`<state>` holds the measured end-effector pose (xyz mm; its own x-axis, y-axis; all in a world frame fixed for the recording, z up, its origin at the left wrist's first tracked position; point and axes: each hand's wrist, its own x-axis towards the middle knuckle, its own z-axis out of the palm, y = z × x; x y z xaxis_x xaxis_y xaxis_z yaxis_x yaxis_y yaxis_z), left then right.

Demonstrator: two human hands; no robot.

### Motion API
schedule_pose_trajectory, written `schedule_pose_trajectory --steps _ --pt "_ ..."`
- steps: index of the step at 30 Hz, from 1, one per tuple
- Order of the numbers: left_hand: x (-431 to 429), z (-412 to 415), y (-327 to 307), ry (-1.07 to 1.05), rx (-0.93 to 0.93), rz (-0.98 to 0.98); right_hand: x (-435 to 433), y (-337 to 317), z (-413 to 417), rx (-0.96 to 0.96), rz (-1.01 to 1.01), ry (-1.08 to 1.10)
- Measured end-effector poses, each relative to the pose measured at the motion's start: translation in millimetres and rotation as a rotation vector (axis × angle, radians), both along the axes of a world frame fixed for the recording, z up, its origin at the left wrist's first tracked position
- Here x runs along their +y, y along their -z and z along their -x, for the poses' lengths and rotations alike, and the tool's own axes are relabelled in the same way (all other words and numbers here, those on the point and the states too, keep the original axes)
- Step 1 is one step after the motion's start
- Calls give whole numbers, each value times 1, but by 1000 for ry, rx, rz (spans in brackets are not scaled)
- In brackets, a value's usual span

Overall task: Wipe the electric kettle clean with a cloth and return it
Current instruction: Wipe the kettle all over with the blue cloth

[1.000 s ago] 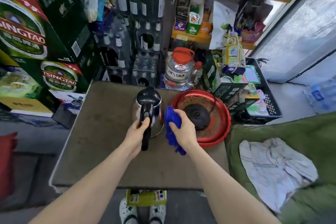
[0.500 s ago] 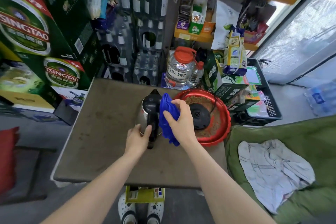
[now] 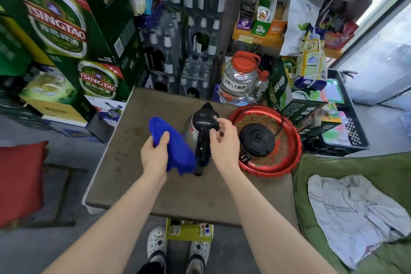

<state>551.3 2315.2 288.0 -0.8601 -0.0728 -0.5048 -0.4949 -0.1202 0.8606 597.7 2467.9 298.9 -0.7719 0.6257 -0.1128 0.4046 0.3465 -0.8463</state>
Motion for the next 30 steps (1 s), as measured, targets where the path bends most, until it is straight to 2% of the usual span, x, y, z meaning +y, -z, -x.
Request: schedule_pose_trajectory --steps 2,4,7,11,17,22,25,27,30 --pt "-7 14 14 22 136 201 11 9 8 -88 -116 27" --pt "-1 25 28 146 232 337 18 17 20 -161 -62 17" --pt "26 28 53 407 314 356 10 33 33 -203 -11 -53" --pt "40 36 101 467 477 417 1 56 33 -132 -29 -10" --pt "33 60 161 491 237 284 4 64 34 -92 -9 -11" --pt "34 24 122 469 368 242 3 60 36 -105 -26 13" --pt "38 31 103 479 477 249 3 57 36 -125 -33 5" --pt "43 49 104 479 468 260 3 56 35 -131 -34 3" --pt "44 75 115 521 355 290 2 55 36 -131 -35 10"
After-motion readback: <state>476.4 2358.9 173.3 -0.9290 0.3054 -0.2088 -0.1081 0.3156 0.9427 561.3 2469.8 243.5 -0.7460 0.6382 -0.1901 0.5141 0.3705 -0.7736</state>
